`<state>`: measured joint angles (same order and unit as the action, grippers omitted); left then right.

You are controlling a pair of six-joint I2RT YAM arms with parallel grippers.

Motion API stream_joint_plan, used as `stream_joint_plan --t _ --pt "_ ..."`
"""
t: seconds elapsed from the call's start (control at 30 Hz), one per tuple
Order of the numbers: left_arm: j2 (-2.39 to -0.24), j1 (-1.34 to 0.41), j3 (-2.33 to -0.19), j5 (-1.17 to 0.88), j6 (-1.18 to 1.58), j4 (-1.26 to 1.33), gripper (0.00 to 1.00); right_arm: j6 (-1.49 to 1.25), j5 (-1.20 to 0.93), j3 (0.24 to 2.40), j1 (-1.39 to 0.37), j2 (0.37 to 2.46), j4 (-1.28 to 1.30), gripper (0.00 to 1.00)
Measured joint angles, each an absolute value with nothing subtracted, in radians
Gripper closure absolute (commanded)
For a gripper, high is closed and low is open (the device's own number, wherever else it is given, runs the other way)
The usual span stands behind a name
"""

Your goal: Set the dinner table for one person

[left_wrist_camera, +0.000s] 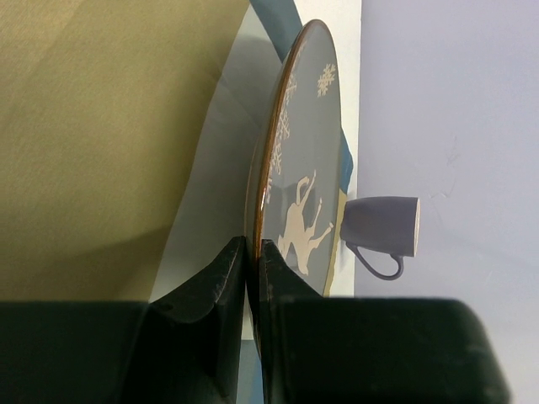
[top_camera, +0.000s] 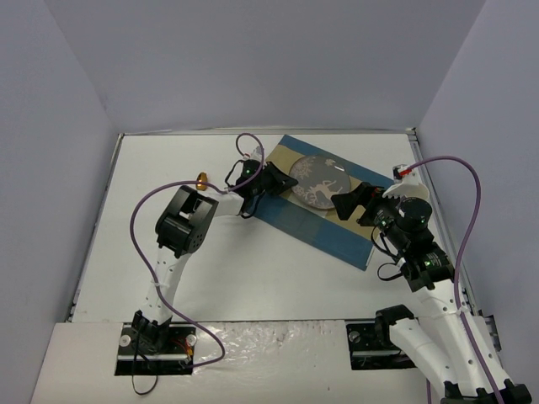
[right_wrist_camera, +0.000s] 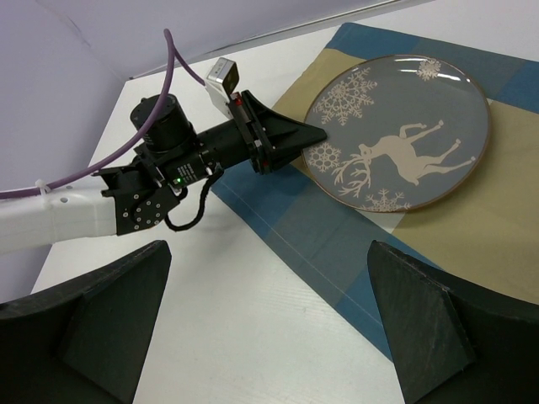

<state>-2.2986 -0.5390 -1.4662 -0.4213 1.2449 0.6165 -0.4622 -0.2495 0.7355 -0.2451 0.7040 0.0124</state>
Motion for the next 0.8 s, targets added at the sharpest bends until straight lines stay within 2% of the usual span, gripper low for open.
stream_joint_plan --t 0.57,0.77,0.8 --pt "-2.306 -0.555 -1.443 -0.422 1.265 0.619 1.00 -0.462 -0.240 0.735 -0.245 0.704 0.013 0.00" --pt "-2.310 -0.555 -1.430 -0.422 1.274 0.619 0.95 -0.462 -0.239 0.734 -0.245 0.704 0.012 0.00" --pt "-2.310 -0.555 -1.427 -0.422 1.276 0.619 0.92 -0.462 -0.239 0.733 -0.245 0.704 0.012 0.00"
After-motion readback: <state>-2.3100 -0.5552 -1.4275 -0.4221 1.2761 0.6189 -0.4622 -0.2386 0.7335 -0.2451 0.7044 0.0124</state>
